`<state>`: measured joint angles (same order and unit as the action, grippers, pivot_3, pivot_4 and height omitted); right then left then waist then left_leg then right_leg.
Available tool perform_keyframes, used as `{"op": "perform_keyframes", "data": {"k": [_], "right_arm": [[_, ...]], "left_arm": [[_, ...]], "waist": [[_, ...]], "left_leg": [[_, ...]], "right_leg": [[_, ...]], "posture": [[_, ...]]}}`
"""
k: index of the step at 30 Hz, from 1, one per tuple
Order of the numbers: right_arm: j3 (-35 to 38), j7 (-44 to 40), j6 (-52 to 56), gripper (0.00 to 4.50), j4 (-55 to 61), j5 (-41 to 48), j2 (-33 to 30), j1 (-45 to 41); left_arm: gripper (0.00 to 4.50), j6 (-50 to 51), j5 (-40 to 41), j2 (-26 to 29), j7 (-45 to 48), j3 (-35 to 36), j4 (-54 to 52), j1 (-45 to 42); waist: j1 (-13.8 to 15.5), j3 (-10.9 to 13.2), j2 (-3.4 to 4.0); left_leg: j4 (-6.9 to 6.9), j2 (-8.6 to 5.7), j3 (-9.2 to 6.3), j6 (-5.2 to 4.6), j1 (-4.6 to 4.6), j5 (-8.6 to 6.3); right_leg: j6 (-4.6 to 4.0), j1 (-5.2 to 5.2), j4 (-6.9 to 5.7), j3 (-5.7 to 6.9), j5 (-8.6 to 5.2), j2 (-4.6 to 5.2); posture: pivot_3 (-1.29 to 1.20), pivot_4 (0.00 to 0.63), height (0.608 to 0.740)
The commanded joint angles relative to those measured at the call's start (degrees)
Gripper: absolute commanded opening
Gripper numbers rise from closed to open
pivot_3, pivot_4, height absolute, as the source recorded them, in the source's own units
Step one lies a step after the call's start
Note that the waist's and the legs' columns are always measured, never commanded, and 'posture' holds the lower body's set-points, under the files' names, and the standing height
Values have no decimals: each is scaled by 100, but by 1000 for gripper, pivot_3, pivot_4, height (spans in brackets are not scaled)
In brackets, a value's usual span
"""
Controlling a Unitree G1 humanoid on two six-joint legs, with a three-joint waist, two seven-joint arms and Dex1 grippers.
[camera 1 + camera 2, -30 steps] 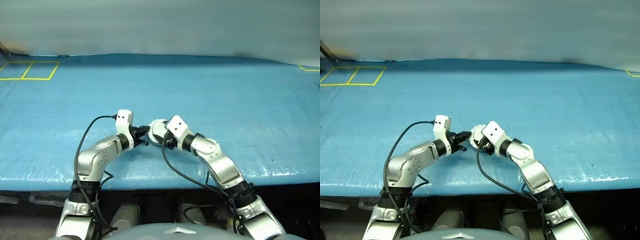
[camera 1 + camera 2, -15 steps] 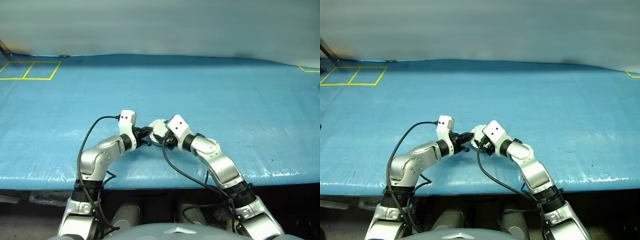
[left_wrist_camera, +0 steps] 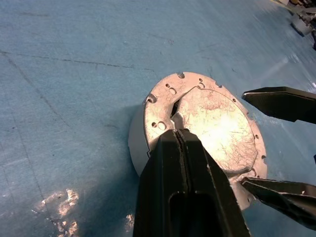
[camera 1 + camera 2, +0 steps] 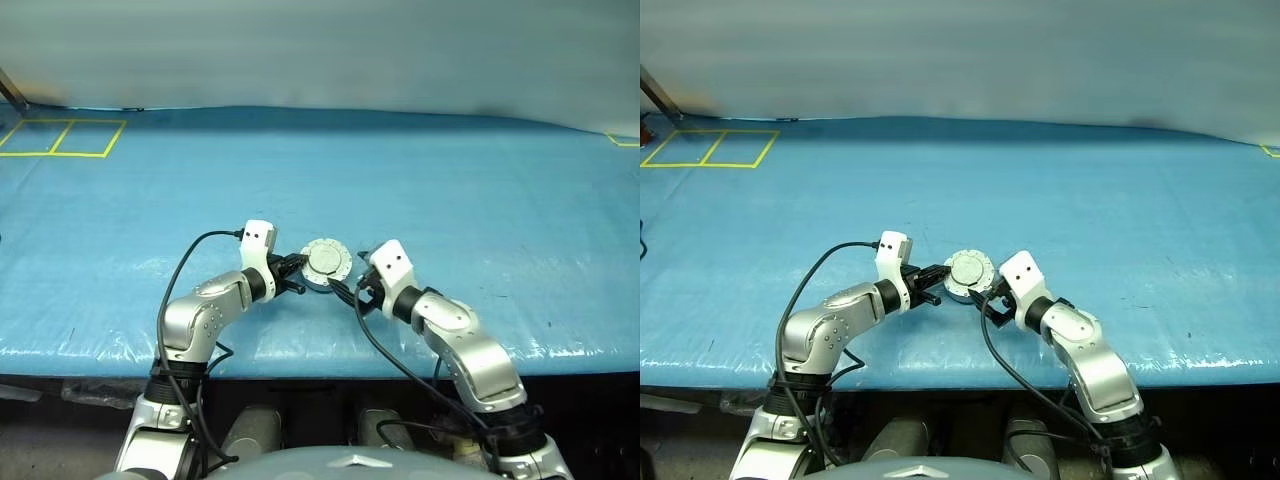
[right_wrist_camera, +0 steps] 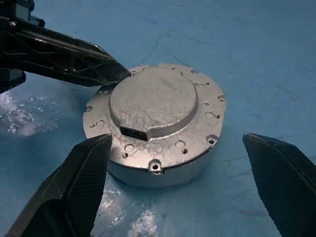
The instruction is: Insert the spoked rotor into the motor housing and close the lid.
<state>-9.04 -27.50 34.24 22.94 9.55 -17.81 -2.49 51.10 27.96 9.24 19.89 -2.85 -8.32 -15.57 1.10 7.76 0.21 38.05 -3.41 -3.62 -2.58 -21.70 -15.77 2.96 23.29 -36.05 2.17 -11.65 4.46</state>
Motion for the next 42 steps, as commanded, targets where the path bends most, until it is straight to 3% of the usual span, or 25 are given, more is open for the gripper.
{"op": "perform_keyframes", "data": {"k": [1,4,10,14,18,27,38,42], "right_arm": [[419,68,170,4467,652,513,156,100],[1270,789,1033,4467,564,1366,1005,194],[2251,1591,1859,4467,-210,2385,2203,-8],[2486,1839,2023,4467,-420,2790,2437,-182],[3038,2345,2129,4467,-889,3895,2980,-441],[2788,2926,2406,4467,-1193,5712,2953,-361],[2404,3168,2162,4467,-1632,6511,2813,-227],[2284,3204,2285,3158,-1705,6701,2604,-130]], "left_arm": [[0,-40,-70,-19,33,-87,85,58],[0,-158,-137,-25,78,-143,111,50],[0,-221,-173,-23,101,-181,158,35],[0,-247,-246,35,114,-237,165,45],[0,-257,-282,47,165,-236,158,89],[0,-246,-295,24,178,-200,171,123],[0,-238,-300,14,202,-209,167,129],[0,-228,-300,11,203,-210,165,137]], "waist": [[-5,0,-1],[0,1,-3],[4,4,3],[-11,12,21],[-14,11,21],[-33,11,22],[-44,11,22],[-44,11,22]], "left_leg": [[0,0,0,0,0,0],[0,2,-2,-1,0,0],[-3,2,-4,-13,0,-8],[-7,-1,0,-15,0,-8],[-9,0,-1,-10,1,-5],[-9,1,0,-28,1,-13],[-11,2,5,-34,1,-16],[-11,2,5,-36,1,-17]], "right_leg": [[0,0,0,0,0,0],[0,4,0,2,0,0],[-3,19,1,2,-1,1],[-6,25,1,0,-2,0],[-7,14,0,2,-2,-2],[-8,10,0,2,-3,-2],[-7,9,0,4,-3,-5],[-7,9,1,3,-3,-5]], "posture": [[0,150,740],[0,150,740],[0,150,740],[0,150,740],[0,150,740],[0,150,740],[0,150,740],[0,150,740]]}}
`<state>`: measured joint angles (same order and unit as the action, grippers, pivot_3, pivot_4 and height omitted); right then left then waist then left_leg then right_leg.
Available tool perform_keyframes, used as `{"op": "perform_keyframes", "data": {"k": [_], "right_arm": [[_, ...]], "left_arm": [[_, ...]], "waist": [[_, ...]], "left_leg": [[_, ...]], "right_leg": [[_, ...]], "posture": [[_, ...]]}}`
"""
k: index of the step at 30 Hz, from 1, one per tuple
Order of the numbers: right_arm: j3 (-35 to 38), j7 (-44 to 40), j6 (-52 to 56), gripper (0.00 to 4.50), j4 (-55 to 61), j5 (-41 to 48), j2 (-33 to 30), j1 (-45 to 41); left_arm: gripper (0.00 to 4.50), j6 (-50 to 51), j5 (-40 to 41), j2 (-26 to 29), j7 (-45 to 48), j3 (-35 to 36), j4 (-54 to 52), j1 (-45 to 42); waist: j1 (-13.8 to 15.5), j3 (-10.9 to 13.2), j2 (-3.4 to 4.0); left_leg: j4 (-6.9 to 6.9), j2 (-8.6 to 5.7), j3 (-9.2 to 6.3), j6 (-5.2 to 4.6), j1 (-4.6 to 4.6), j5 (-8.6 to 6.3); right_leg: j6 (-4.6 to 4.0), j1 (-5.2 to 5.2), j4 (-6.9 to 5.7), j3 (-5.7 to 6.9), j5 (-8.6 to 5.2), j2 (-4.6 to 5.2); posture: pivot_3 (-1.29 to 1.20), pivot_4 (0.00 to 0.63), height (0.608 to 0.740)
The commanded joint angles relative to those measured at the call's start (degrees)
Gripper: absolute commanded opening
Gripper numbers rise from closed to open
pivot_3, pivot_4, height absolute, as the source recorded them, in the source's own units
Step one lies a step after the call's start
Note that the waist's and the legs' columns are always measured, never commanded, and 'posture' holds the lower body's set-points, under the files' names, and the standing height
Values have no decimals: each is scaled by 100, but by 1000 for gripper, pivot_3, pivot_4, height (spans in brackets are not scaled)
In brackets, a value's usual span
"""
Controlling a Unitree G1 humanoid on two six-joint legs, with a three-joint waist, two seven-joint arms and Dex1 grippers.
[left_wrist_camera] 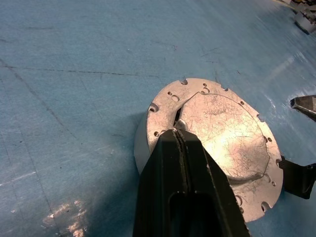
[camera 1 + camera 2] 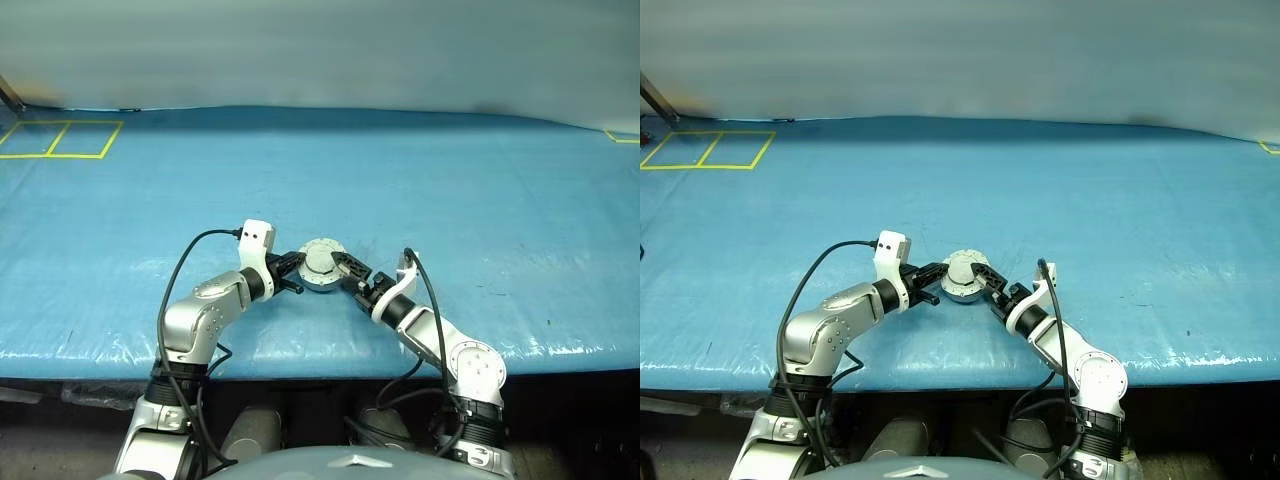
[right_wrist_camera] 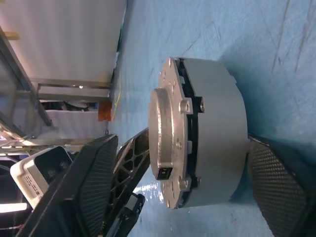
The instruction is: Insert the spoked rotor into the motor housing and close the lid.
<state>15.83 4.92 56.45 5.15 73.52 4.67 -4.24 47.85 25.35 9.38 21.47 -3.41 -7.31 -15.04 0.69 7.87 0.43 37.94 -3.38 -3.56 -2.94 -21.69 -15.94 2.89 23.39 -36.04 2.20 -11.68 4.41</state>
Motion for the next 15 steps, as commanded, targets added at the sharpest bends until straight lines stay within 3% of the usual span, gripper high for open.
{"op": "perform_keyframes", "data": {"k": [1,7,15], "right_arm": [[-228,-34,75,2868,71,332,333,64],[-310,-7,-21,1227,54,455,325,146],[-482,77,-29,1146,116,516,278,270]], "left_arm": [[0,93,-42,-1,50,-158,71,87],[0,90,-65,-30,68,-176,95,95],[0,82,-58,-14,106,-156,101,107]], "waist": [[-3,0,0],[-42,0,0],[-53,0,1]], "left_leg": [[0,0,2,-2,0,-1],[-1,2,2,-2,0,-1],[-1,2,4,-4,0,-2]], "right_leg": [[0,0,0,0,0,0],[0,2,0,0,0,-1],[1,1,0,1,0,-1]], "posture": [[0,150,740],[0,150,740],[0,150,740]]}}
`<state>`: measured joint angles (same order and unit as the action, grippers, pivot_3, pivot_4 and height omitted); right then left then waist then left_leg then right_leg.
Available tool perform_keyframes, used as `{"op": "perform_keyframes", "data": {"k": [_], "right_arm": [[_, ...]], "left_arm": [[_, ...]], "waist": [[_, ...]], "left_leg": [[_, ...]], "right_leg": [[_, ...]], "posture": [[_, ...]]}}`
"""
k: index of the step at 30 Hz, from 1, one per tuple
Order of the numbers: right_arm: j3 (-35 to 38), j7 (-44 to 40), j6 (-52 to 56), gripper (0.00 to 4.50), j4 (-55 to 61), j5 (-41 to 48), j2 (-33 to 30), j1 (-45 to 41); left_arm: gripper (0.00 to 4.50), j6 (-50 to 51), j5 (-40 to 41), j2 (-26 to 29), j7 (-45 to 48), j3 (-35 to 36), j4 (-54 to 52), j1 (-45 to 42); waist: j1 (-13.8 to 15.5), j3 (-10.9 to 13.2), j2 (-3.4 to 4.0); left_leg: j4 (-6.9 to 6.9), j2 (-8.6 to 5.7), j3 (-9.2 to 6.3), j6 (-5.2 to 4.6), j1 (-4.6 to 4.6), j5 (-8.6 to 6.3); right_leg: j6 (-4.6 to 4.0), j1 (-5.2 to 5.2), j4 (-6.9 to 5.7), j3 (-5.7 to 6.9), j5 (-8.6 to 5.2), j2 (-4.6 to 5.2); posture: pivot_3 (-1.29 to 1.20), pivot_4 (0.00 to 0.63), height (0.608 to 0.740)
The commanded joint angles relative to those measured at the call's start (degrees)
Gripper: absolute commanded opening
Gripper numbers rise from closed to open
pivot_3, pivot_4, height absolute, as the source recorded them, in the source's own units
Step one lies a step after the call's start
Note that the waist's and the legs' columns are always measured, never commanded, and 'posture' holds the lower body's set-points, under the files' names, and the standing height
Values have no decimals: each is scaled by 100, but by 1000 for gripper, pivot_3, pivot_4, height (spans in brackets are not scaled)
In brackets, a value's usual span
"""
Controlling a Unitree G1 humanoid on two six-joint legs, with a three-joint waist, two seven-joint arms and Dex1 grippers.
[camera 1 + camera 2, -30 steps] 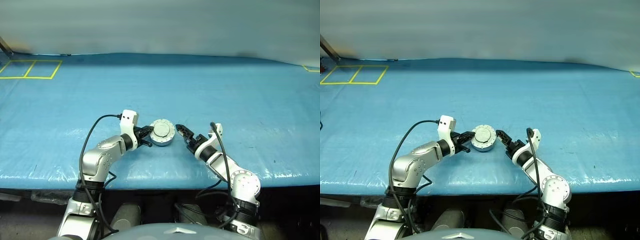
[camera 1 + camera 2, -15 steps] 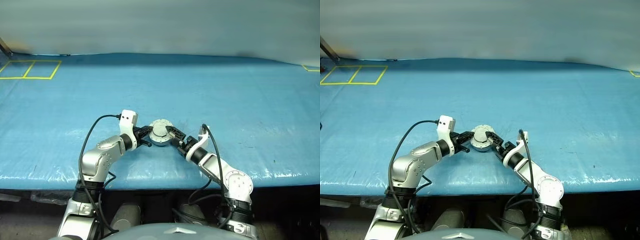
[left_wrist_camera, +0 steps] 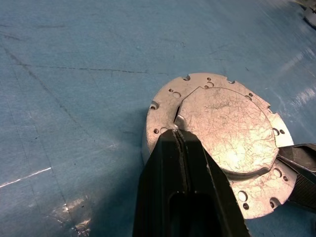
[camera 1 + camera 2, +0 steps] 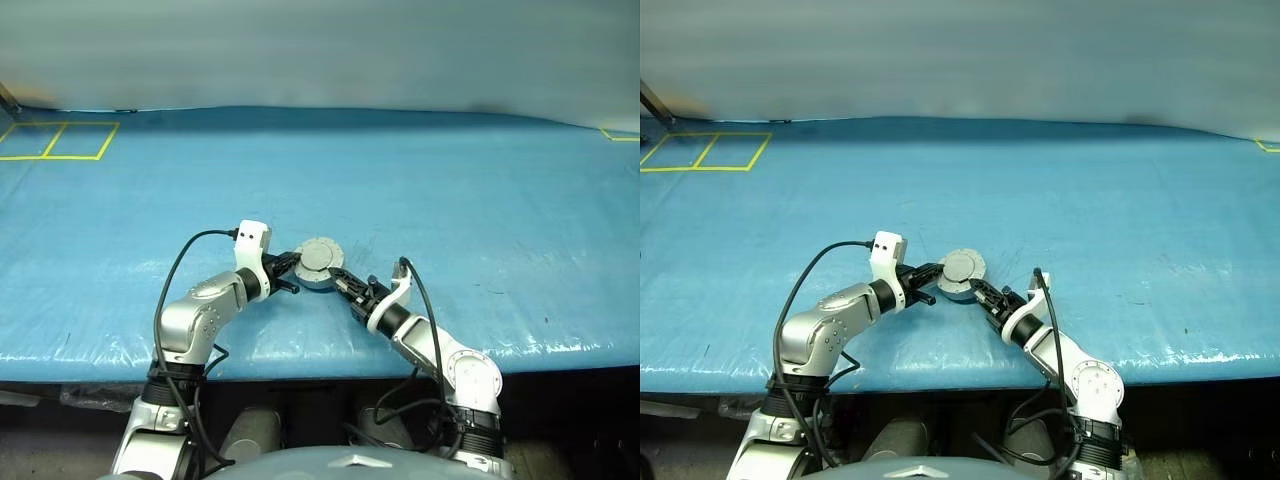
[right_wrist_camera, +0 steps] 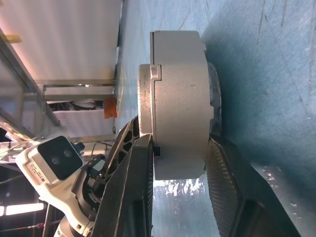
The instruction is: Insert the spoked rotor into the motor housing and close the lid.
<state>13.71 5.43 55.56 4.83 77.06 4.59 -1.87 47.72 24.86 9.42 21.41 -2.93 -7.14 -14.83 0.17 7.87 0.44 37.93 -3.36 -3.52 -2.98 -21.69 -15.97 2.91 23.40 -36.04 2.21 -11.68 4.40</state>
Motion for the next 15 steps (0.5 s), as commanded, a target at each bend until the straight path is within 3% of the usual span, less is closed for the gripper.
{"op": "perform_keyframes", "data": {"k": [1,2,5,15], "right_arm": [[-284,43,55,1146,161,169,279,59],[-296,55,49,1146,178,178,278,85],[-297,127,-46,1146,301,268,322,178],[-192,275,-724,1146,779,896,351,-32]], "left_arm": [[0,84,26,-10,156,-179,82,73],[0,85,64,-4,191,-151,71,69],[548,99,368,-122,219,206,-50,89],[3840,584,2488,-1024,-629,2338,-580,681]], "waist": [[-3,0,0],[-5,0,0],[-11,1,1],[-81,38,-6]], "left_leg": [[0,0,0,0,0,0],[0,0,0,0,0,0],[-2,0,0,0,0,0],[-4,3,-1,18,-37,9]], "right_leg": [[0,0,0,0,0,0],[0,0,0,0,0,0],[0,0,0,-1,0,0],[0,28,4,-11,0,5]], "posture": [[0,150,740],[0,150,740],[0,150,740],[0,150,740]]}}
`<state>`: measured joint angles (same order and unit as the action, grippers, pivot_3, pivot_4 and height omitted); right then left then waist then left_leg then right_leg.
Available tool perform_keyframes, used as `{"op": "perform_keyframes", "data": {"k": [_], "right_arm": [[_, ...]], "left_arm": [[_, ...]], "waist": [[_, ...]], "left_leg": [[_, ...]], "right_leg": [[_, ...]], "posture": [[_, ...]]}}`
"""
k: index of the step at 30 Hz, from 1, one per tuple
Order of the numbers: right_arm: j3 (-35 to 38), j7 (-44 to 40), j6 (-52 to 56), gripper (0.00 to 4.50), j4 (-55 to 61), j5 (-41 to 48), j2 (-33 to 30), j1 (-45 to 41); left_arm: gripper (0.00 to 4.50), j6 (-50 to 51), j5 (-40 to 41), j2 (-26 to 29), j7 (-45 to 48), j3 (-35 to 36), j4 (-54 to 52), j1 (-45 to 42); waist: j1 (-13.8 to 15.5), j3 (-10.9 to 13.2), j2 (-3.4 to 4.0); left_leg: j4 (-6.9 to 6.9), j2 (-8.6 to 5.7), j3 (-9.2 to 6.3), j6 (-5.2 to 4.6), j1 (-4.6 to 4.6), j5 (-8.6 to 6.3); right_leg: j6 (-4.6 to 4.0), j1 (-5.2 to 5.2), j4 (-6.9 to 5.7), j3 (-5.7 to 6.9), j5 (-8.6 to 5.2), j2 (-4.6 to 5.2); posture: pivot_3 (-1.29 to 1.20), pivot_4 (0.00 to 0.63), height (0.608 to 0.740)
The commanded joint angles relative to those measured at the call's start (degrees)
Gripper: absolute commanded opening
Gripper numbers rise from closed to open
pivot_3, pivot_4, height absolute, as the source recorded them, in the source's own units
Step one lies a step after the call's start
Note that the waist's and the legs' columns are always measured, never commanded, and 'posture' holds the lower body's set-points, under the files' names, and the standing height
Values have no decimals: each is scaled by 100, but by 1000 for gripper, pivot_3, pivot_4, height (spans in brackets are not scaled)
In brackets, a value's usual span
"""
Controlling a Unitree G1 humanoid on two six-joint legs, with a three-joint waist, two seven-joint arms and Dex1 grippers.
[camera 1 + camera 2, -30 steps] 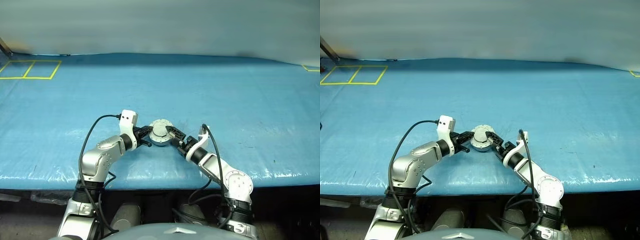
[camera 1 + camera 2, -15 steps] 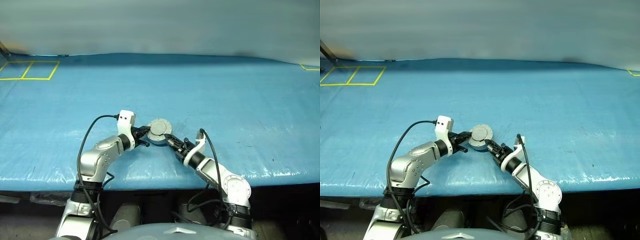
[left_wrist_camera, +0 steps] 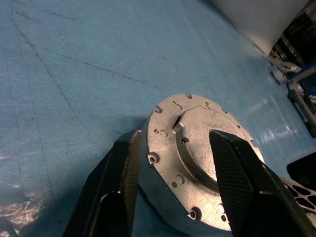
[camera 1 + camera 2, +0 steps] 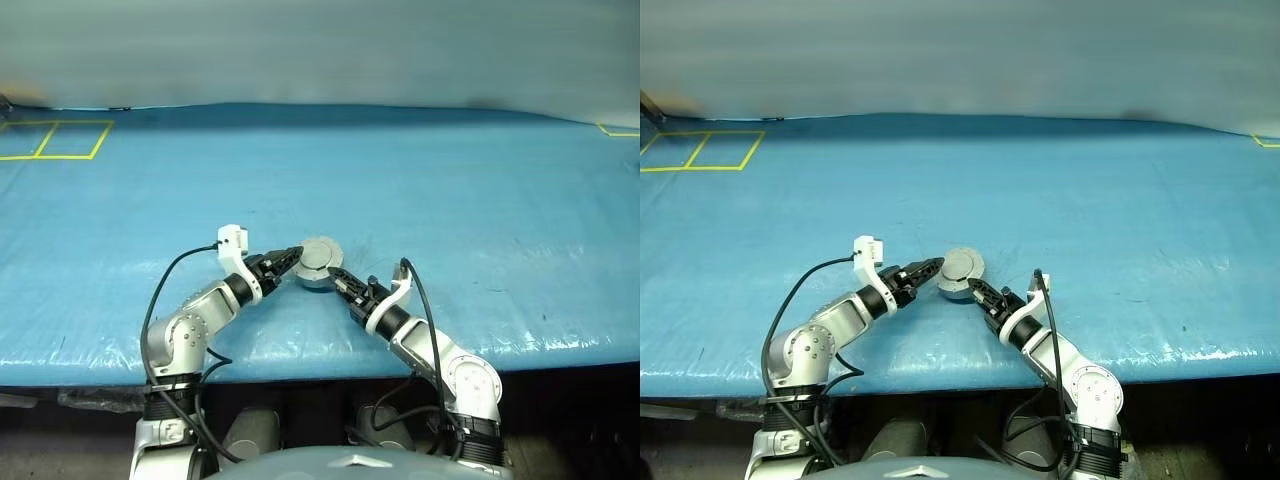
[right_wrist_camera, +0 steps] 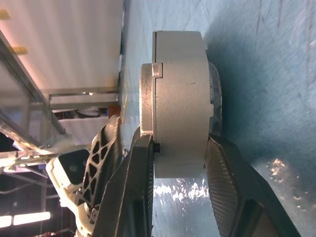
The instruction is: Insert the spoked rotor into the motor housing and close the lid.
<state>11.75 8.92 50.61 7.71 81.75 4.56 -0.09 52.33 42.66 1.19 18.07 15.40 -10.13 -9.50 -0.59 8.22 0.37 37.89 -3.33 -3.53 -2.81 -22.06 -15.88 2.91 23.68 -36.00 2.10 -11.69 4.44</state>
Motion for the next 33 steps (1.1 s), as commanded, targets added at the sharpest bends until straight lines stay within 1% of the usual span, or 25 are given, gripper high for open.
{"op": "perform_keyframes", "data": {"k": [1,2,4,6,8,14,18,25,28,32,33], "right_arm": [[-21,-60,-284,1146,525,483,343,-280],[-59,-50,-333,1146,547,531,339,-350],[-161,-20,-390,1146,590,617,329,-465],[-245,4,-424,1146,624,695,313,-518],[-363,45,-444,1146,672,780,315,-588],[-833,186,-454,1146,867,1032,297,-607],[-1063,243,-457,1146,953,1133,238,-552],[-1350,315,-436,1146,1051,1311,168,-400],[-1443,358,-424,1146,1058,1345,118,-319],[-1523,384,-396,1146,1073,1417,49,-250],[-1534,388,-392,1146,1081,1436,37,-237]], "left_arm": [[4159,201,1197,-370,-409,755,-266,274],[4483,263,1594,-547,-599,955,-251,373],[4500,328,2156,-786,-913,1175,-211,535],[4500,347,2467,-830,-1142,1175,-181,624],[4500,349,2718,-893,-1343,1103,-146,705],[4500,243,3631,-1067,-1248,701,-187,895],[4500,78,3982,-1005,-1186,452,-140,973],[4500,-499,4527,-1077,-1195,259,-74,1009],[4500,-611,4714,-975,-1098,158,-71,979],[4500,-731,4858,-870,-1216,17,-19,917],[4327,-745,4881,-855,-1335,-26,37,883]], "waist": [[-12,9,-2],[-14,18,-4],[-9,40,-17],[-5,44,-21],[9,44,-23],[0,44,-23],[-4,44,-23],[-4,44,-23],[-4,44,-23],[-2,44,-23],[-2,44,-23]], "left_leg": [[0,1,1,0,0,-1],[0,1,1,-1,-2,-1],[2,1,1,-11,-7,-8],[7,4,-4,-17,-22,-11],[9,2,-5,4,-23,1],[14,-2,0,2,-29,0],[14,-2,0,3,-29,1],[15,-1,1,4,-29,1],[16,-2,1,4,-29,1],[19,-2,1,3,-29,1],[19,-2,1,3,-29,1]], "right_leg": [[0,0,0,-1,0,4],[0,1,1,-1,0,5],[0,6,2,-1,0,6],[0,16,0,6,0,0],[0,15,0,8,0,-5],[2,17,5,4,2,-4],[2,18,5,3,2,-5],[0,18,4,2,2,-6],[-1,17,4,2,2,-6],[-1,16,4,3,1,-7],[-1,15,4,3,1,-7]], "posture": [[0,150,740],[0,150,740],[0,150,740],[0,150,740],[0,150,740],[0,150,740],[0,150,740],[0,150,740],[0,150,740],[0,150,740],[0,150,740]]}}
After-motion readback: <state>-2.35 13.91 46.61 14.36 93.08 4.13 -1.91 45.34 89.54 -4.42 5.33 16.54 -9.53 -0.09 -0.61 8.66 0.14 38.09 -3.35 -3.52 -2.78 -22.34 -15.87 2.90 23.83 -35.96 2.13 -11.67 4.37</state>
